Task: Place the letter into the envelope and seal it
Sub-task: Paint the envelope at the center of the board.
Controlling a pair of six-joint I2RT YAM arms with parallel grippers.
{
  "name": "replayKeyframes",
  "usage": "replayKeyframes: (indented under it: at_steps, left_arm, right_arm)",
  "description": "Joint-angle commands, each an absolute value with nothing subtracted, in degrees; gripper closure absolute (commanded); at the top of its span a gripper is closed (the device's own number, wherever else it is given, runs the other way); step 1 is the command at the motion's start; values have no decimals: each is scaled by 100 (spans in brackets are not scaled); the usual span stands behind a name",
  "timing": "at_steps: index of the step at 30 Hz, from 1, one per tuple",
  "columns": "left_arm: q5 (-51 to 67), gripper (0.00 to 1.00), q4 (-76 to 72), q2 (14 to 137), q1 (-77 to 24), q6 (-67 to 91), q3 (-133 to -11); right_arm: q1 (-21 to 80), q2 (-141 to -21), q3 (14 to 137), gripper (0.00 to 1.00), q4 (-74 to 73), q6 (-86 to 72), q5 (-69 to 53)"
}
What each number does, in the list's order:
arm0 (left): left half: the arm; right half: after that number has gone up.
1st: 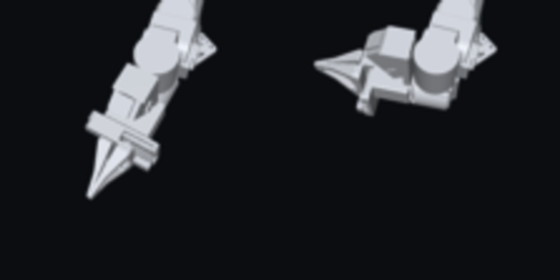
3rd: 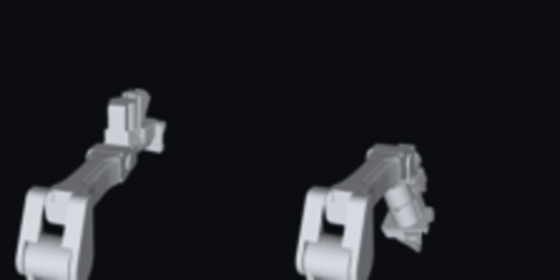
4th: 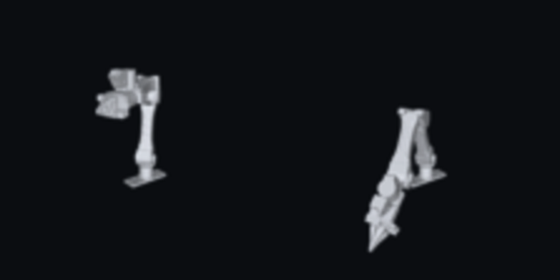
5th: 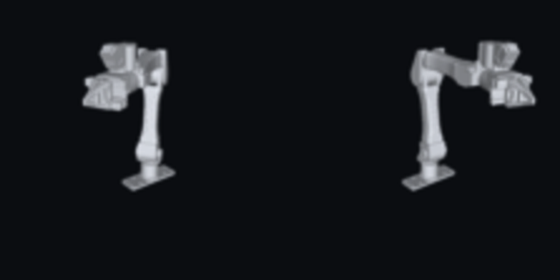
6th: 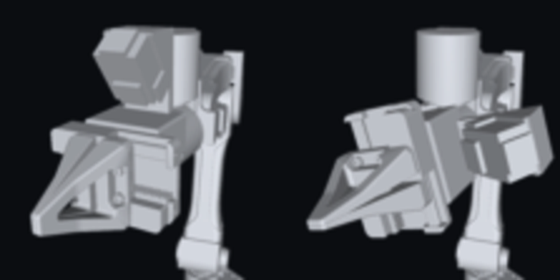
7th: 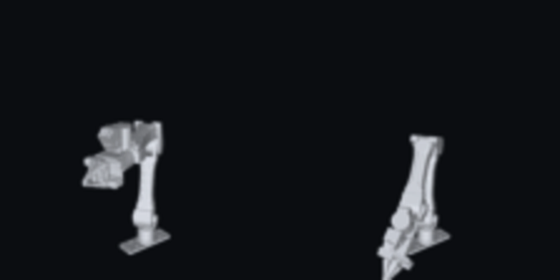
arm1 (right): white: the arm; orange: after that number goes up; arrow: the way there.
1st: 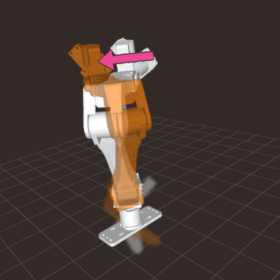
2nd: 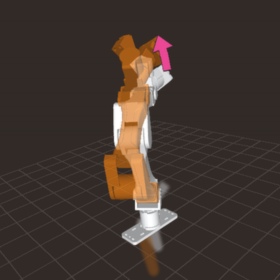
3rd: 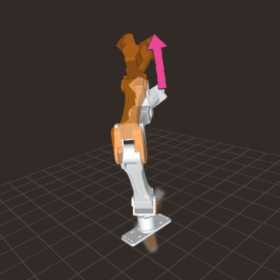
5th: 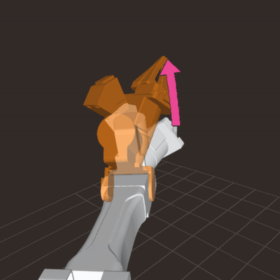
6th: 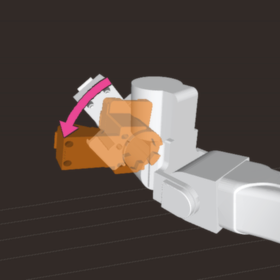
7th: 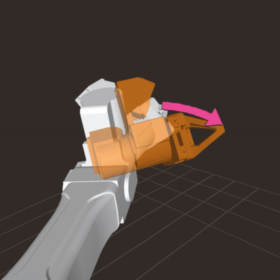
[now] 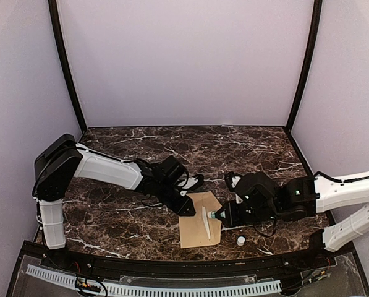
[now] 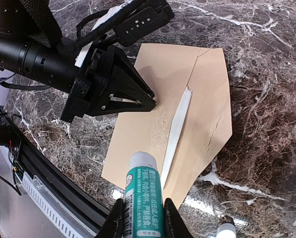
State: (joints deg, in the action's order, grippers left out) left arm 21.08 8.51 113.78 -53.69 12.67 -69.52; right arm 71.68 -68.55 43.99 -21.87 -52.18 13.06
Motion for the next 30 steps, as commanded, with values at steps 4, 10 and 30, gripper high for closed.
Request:
replayKeyframes:
  at_steps: [4,10,30]
  left_arm:
    - [1992,87,1096,11446,-5413,1260,-7118]
    - [1933,90,1184,11464,-5419,1311,-7176]
    - [1943,93,1360,11672,-5420,1290,-7320]
  right_arm:
    - [7335,-7096,4597,100,-1969,-5536,1571]
    - [7376,-7385,4579,100,-1855,-5695,1547]
    - [7365,-8382,4843,100,-1523,-5935,1767]
